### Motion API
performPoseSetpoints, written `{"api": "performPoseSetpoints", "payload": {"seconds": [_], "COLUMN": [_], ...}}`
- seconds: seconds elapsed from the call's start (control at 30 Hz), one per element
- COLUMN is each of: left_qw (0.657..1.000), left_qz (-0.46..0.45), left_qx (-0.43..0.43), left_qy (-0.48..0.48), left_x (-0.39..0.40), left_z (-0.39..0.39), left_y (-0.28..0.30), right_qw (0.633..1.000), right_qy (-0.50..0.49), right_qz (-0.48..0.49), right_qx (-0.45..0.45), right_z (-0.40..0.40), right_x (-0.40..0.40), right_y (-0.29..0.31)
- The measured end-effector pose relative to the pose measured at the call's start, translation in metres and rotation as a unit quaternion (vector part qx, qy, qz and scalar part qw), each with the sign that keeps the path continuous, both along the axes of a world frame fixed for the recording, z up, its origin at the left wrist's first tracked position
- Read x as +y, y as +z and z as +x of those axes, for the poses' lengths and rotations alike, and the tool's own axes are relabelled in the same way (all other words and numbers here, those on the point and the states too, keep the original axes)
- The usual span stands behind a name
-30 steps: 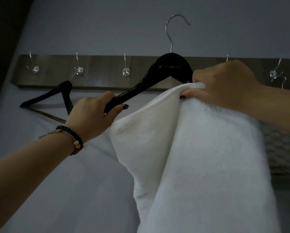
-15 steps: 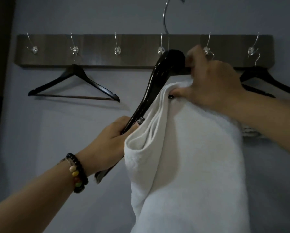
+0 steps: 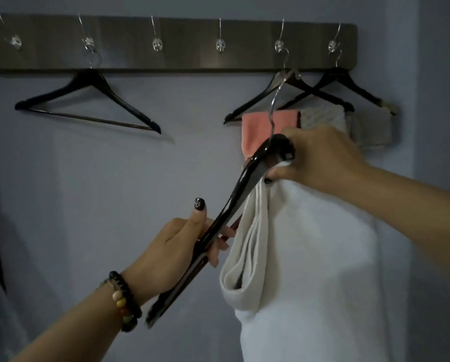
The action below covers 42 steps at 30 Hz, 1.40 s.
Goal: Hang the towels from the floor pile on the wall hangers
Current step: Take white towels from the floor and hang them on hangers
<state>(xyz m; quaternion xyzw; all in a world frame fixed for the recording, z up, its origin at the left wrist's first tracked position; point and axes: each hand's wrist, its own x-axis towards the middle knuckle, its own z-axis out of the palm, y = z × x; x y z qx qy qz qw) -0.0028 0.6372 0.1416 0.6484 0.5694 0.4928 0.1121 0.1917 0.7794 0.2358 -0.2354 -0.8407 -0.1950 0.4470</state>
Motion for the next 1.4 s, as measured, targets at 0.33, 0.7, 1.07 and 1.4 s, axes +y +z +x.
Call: {"api": "performPoseSetpoints", "payload": {"seconds": [0.33, 0.7, 1.07, 1.4], "left_qw": [0.977, 0.981, 0.992, 0.964], "left_qz": [-0.209, -0.121, -0.109, -0.230], "left_qx": [-0.042, 0.147, 0.042, -0.108], "left_qy": [-0.027, 0.034, 0.045, 0.075], "left_x": [-0.036, -0.006, -0.002, 0.022], "left_z": [0.068, 0.154, 0.246, 0.298], "left_y": [0.005, -0.031, -0.133, -0.229], "right_qw": [0.998, 0.999, 0.995, 0.819], "right_qy": [-0.024, -0.024, 0.008, 0.016], "right_qz": [0.056, 0.035, -0.035, -0.568], "right_qx": [-0.007, 0.017, 0.093, 0.077], "right_z": [0.043, 0.123, 0.215, 0.271], "right_x": [-0.083, -0.092, -0.079, -0.078], "right_y": [-0.062, -0.105, -0.222, -0.328]}}
